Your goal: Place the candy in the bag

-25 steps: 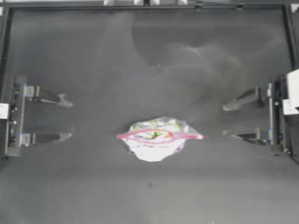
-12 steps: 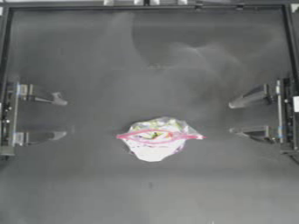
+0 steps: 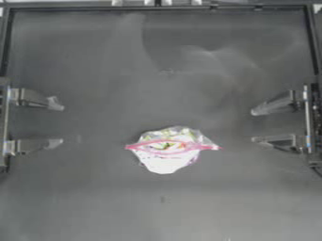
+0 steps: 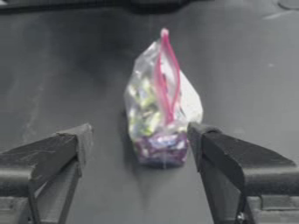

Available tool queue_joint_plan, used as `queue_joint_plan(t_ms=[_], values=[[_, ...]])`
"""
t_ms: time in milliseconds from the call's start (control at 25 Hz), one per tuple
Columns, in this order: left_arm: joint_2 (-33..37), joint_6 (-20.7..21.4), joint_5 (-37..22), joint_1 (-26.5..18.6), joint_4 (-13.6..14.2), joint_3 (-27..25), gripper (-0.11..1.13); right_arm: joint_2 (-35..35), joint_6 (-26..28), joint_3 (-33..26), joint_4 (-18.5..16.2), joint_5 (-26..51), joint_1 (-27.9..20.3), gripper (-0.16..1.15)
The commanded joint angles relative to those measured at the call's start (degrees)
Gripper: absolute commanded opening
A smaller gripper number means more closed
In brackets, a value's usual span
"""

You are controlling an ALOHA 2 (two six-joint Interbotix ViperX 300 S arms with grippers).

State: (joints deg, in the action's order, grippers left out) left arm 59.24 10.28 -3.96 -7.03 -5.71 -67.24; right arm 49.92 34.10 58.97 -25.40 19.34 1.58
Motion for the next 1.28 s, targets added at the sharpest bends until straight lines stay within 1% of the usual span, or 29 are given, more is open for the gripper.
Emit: queue_joint_plan(t_ms=[40,360,480,760,920,1280], values=[[1.8,-0.1,0.3,-0.2,-1.0,-0.1,0.97,0.8,0.4,-0.3,0.3,-0.6,-0.2,0.89],[5.4,-0.1,0.8,-0.4,-1.2,-1.9,0.97,2.6,0.8,1.3,0.3,-4.0,-1.7,0.89],[6.5,-0.1,0.8,-0.9,-1.8,-2.5,0.97,2.9,0.8,1.9,0.1,-4.1,-2.4,0.89],[10.1,-0.1,0.8,-1.1,-1.8,-4.5,0.97,4.6,0.9,3.1,0.3,-4.8,-2.7,0.89],[12.3,-0.1,0.8,-1.1,-2.6,-5.1,0.97,5.3,0.9,3.3,0.2,-6.0,-2.9,0.89],[13.0,0.0,0.4,-1.1,-2.5,-4.8,0.97,7.7,0.7,4.0,-0.2,-7.5,-3.5,0.89]])
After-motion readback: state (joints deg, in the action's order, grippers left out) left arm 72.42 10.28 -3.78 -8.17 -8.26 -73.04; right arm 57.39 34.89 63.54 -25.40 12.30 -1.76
